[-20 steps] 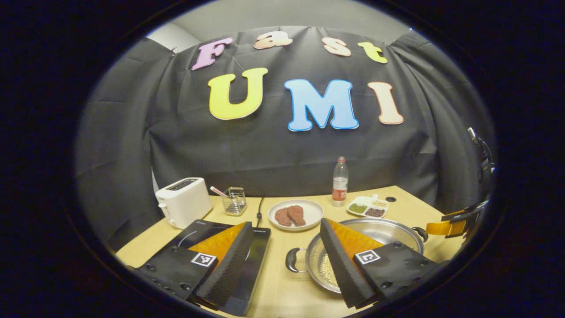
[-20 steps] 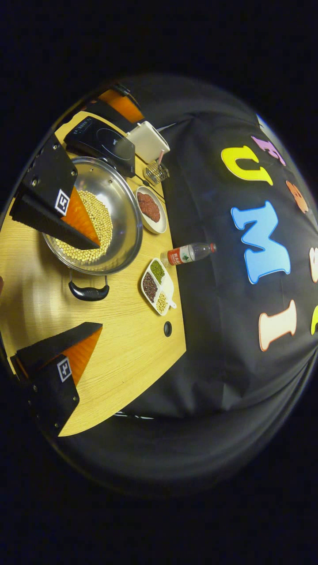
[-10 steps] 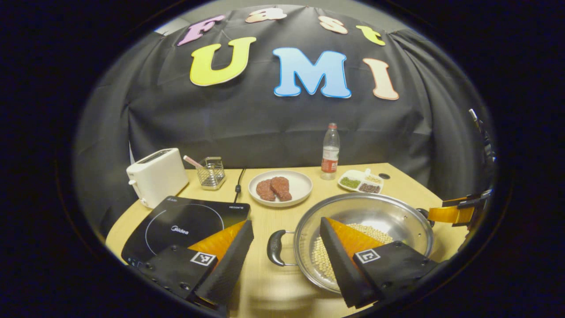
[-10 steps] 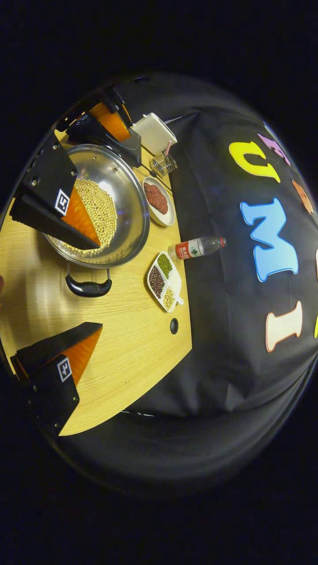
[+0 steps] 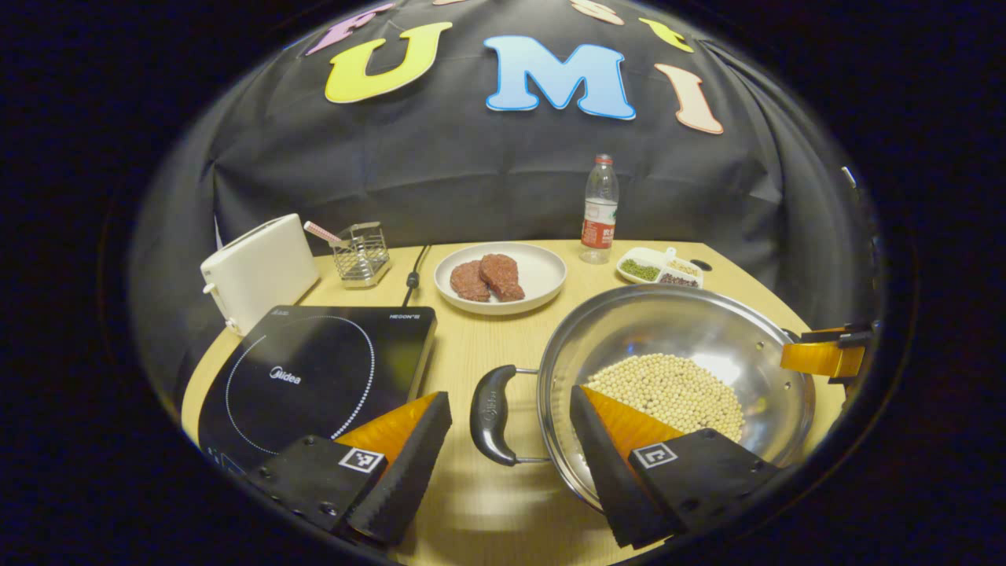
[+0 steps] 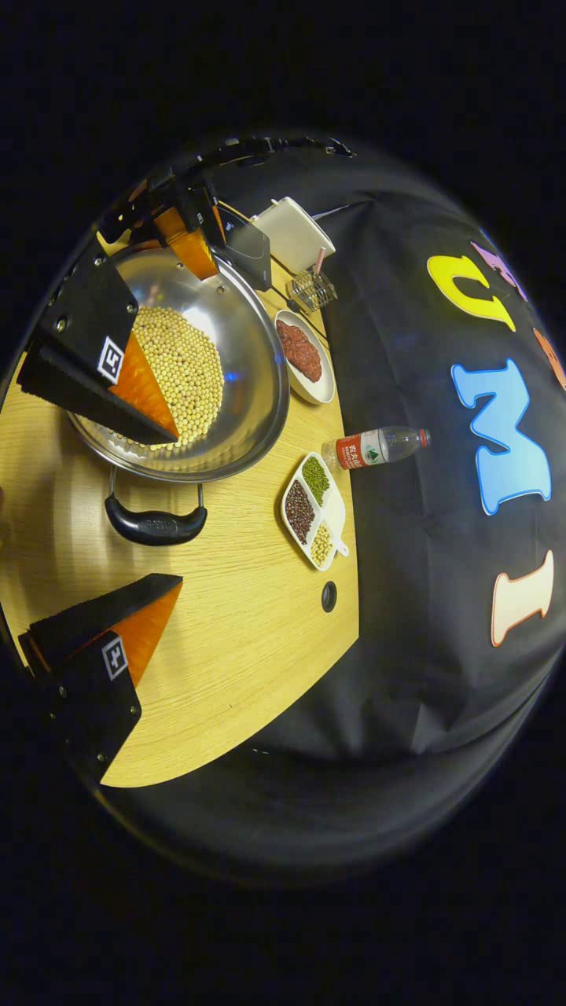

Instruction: First push the handle of the pot to place it horizontally, then grasp the pot with both hands and set it on the induction cooktop.

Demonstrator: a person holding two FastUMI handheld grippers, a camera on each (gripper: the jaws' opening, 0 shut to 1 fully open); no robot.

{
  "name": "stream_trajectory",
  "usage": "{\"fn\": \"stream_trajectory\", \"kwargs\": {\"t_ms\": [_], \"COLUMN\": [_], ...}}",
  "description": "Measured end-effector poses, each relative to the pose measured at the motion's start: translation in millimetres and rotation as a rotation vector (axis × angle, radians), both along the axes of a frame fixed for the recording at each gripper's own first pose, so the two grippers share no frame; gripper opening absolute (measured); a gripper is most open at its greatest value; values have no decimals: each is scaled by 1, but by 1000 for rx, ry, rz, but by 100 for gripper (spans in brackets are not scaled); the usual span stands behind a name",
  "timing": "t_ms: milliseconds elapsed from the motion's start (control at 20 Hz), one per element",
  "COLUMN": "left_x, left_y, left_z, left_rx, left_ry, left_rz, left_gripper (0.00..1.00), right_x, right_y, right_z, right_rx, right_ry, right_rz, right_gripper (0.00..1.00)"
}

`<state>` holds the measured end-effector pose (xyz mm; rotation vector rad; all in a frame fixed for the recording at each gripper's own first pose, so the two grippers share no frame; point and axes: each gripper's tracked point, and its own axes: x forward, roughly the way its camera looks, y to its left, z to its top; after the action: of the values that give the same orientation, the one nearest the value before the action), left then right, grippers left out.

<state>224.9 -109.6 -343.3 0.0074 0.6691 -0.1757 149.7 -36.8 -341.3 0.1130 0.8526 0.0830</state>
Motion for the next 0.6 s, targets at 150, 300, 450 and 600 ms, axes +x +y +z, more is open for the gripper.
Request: {"fn": "stream_trajectory", "kwargs": {"t_ms": [150,300,450,600], "left_x": [0,0,0,0], "left_y": [0,3,1,-5], "left_z": [-6,-11,-14,-16], "left_rx": [6,2,-16,-32], "left_ry": [16,32,43,58], "left_rz": [-7,-2,4,5], "left_gripper": [100,93,84,84], "right_x": [2,4,4,5], "right_y": [2,3,5,6], "right_z": [-14,-24,-19,-23], "right_rx": [0,7,7,13], "right_ry": [37,74,76,82], "right_rz": [-1,-26,-45,-62], "right_gripper": [100,84,69,63]}}
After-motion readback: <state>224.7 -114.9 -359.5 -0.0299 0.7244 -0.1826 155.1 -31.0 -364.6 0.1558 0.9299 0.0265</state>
